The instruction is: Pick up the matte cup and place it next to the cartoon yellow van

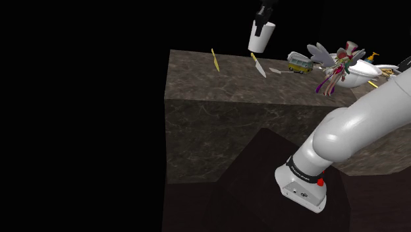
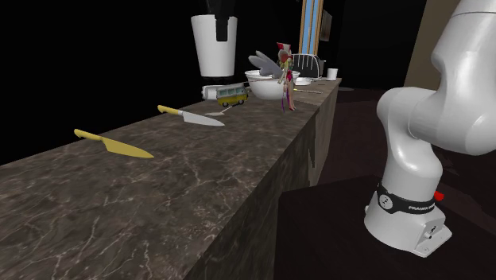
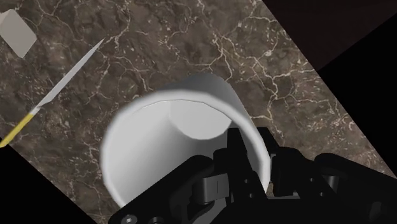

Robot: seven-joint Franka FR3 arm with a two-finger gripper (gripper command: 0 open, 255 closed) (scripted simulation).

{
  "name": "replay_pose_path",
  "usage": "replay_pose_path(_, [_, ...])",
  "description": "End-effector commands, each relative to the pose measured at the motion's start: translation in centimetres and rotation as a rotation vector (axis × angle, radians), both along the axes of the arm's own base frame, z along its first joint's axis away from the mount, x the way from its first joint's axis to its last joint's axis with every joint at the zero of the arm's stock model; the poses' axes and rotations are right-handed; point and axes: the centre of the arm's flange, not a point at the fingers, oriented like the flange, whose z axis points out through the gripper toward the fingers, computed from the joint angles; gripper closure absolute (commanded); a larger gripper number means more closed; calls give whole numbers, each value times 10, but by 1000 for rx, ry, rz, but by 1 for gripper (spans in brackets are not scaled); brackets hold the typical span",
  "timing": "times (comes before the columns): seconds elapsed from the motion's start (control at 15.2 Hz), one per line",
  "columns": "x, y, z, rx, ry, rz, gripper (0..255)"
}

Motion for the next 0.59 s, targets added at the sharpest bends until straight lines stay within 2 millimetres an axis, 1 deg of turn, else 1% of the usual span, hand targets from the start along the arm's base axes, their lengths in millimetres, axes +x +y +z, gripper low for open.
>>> replay_pose_path(0.0, [-10,-24,-2,0,-1,2,255])
replay_pose_path(0.53, [-37,-126,-2,0,-1,2,255])
